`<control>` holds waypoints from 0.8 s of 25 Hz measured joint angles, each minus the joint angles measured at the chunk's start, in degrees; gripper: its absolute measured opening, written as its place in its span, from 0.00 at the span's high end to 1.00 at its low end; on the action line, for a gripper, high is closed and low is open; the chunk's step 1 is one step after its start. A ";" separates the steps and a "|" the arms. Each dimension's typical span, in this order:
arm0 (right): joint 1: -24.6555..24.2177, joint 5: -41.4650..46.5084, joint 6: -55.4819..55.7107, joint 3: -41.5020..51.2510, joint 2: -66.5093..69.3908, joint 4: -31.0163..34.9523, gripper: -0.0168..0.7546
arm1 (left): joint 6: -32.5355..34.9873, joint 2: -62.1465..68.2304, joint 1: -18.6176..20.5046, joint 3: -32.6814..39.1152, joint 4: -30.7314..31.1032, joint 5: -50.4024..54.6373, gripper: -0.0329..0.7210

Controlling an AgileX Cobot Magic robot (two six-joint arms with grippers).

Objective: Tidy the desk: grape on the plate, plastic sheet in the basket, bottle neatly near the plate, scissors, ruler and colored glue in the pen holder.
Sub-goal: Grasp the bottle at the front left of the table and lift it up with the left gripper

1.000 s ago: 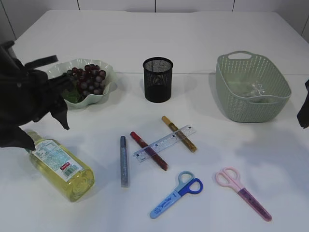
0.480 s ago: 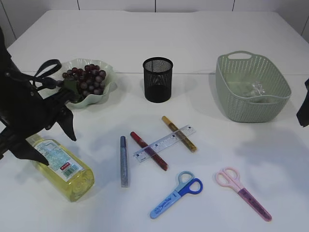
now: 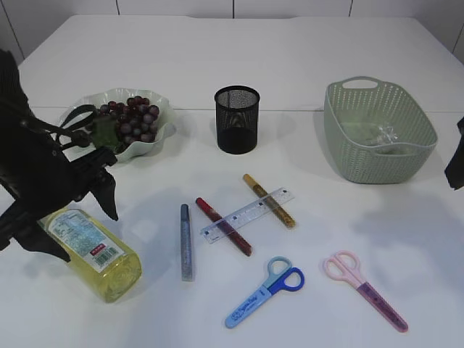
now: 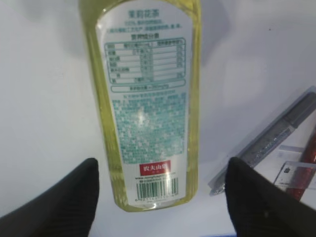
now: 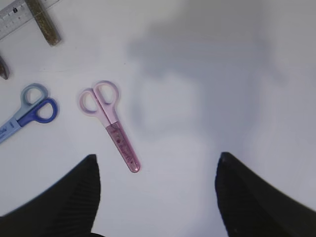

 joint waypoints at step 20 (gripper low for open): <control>0.00 0.00 -0.13 0.00 0.00 0.00 0.25 | 0.23 5.71 0.00 0.00 -0.22 -3.81 0.18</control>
